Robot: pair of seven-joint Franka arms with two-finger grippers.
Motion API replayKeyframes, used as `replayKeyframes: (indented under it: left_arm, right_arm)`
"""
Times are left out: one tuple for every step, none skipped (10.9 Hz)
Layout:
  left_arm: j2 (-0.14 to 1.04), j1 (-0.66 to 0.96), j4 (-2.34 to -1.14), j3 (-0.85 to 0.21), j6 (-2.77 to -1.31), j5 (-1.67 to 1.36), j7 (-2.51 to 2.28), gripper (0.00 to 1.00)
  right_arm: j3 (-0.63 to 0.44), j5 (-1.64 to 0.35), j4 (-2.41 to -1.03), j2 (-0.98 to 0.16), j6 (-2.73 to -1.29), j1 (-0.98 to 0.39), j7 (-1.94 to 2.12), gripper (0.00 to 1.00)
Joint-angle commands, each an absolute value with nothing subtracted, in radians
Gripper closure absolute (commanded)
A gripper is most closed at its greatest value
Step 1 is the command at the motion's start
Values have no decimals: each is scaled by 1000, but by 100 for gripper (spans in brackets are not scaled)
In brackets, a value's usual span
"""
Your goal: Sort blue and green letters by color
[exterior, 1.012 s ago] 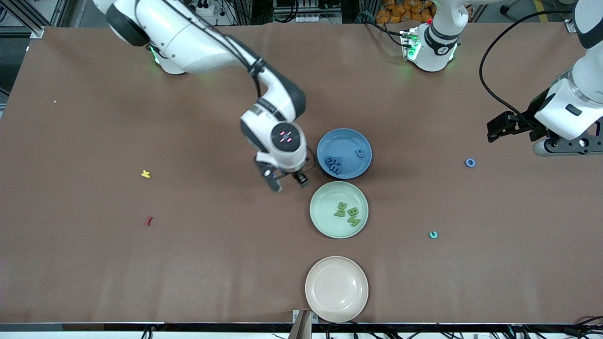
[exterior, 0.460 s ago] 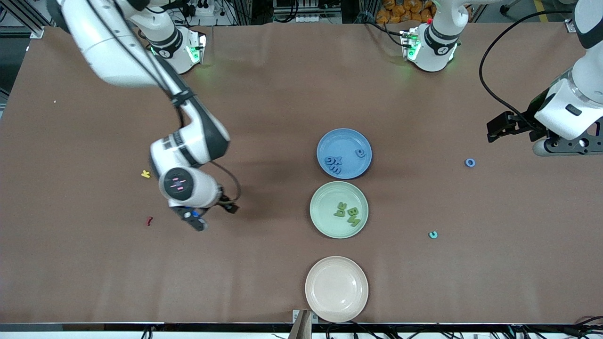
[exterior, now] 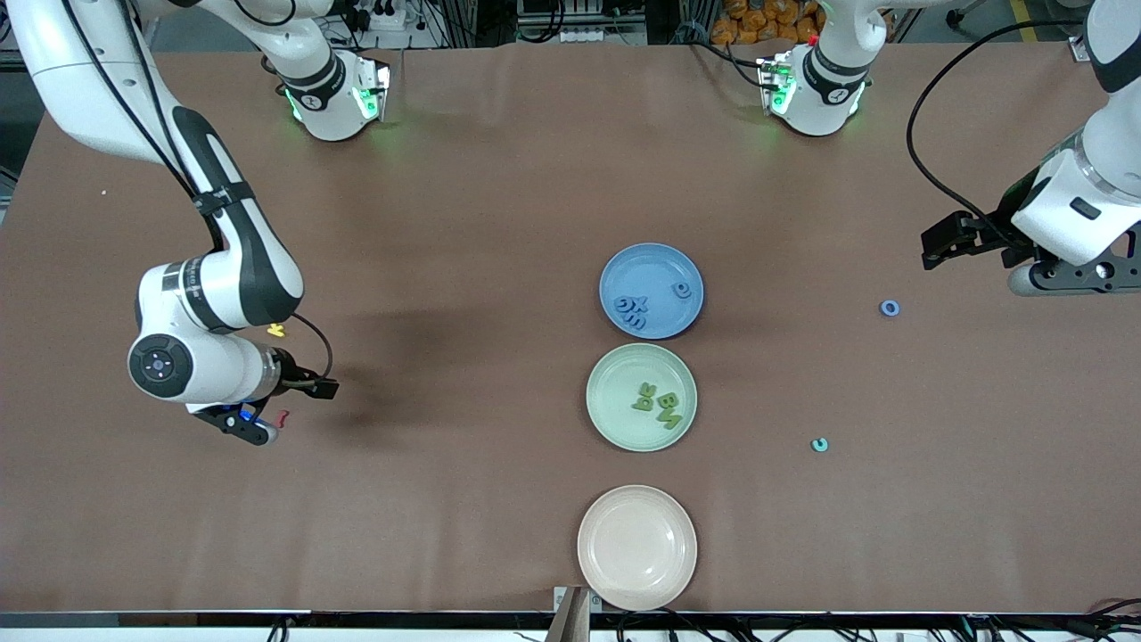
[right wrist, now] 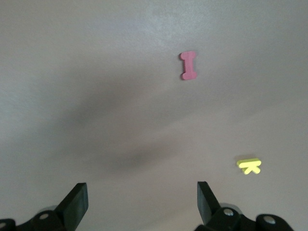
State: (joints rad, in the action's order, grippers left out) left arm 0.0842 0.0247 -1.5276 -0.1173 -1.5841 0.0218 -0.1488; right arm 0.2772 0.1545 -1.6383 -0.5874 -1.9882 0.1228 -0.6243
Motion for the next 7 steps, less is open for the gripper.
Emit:
replayKeyframes:
  left_arm:
    - [83,23,-1526,-120,-1589,41,-140,0]
    - [83,23,-1528,-120,-1589,41,-141,0]
    - [83,23,-1528,-121,-1589,41,-140,0]
    - [83,25,-1528,-120,-1589,41,-140,0]
    - [83,23,-1526,-120,-1589,41,-140,0]
    - [83,23,-1528,-120,-1589,41,-140,0]
    - [83,23,-1528,-121,-1589,41,-140,0]
  right_arm:
    - [293,227,-1863,-474,-2118,179,-557,0]
    - [293,227,-1899,-445,-2124,187,-525,0]
    - [293,227,-1936,-408,-2123,184,-522,0]
    - [293,227,-1971,-364,-2117,178,-523,0]
    - [293,227,-2008,-315,-2109,172,-523,0]
    - [293,227,-2046,-267,-2106,157,-522,0]
    - [293,227,-2078,-223,-2106,149,-519,0]
